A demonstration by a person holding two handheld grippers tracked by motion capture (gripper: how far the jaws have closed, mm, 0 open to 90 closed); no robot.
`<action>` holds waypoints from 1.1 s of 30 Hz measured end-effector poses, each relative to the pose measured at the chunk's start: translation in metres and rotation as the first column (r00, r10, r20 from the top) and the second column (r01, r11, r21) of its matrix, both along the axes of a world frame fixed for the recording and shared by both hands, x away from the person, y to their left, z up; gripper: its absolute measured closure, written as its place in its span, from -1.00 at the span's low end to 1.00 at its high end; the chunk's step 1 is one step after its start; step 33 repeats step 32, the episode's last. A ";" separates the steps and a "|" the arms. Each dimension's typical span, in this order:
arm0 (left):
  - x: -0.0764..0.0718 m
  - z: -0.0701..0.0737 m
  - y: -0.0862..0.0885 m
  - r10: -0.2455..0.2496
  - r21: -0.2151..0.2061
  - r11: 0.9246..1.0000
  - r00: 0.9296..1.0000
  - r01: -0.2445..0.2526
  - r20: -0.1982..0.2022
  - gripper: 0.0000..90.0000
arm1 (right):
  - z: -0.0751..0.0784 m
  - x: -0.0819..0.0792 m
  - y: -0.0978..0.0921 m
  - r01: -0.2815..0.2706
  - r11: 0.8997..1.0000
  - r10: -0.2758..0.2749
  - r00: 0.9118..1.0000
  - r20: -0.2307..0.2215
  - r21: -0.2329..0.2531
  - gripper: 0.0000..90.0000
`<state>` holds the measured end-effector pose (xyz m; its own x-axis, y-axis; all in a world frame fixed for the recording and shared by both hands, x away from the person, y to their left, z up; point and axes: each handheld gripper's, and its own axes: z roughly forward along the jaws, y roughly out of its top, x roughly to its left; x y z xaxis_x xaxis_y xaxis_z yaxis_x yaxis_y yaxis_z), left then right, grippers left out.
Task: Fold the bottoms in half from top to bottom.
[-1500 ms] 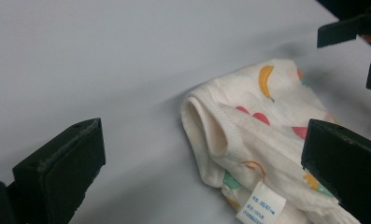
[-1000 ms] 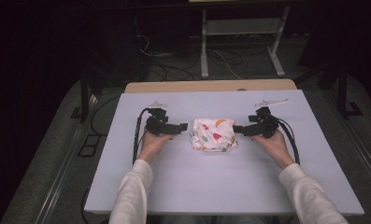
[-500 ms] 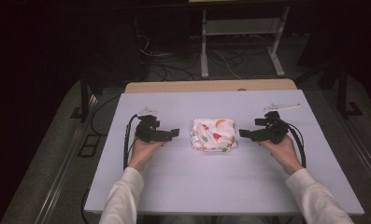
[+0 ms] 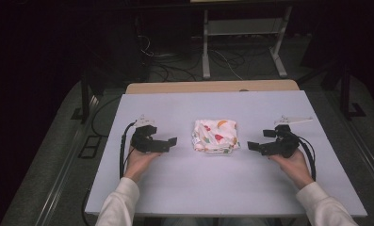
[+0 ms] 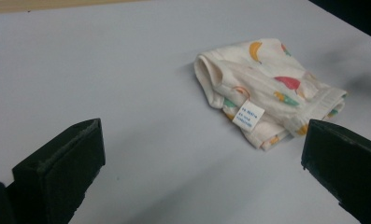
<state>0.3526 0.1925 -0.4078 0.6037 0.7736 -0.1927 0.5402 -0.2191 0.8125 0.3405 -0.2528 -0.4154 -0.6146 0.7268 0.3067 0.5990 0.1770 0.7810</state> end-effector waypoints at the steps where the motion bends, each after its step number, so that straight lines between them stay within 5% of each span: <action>1: -0.002 -0.001 0.001 0.002 0.000 1.000 1.000 -0.002 0.003 -1.00 | -0.001 -0.002 -0.001 0.003 1.000 -0.003 1.000 -0.001 -0.001 -1.00; 15: -0.035 -0.006 0.010 0.001 -0.019 1.000 0.997 0.000 0.074 -1.00 | -0.007 -0.034 -0.009 -0.005 1.000 0.005 1.000 0.023 -0.006 -1.00; 21: -0.050 -0.010 0.013 -0.014 -0.001 1.000 0.997 0.014 0.080 -1.00 | -0.012 -0.047 -0.014 0.008 0.999 -0.007 0.999 0.031 -0.038 -1.00; 33: -0.066 -0.018 0.016 -0.050 0.001 0.999 0.994 0.050 0.097 -1.00 | -0.016 -0.060 -0.024 0.017 1.000 -0.016 1.000 0.027 -0.017 -1.00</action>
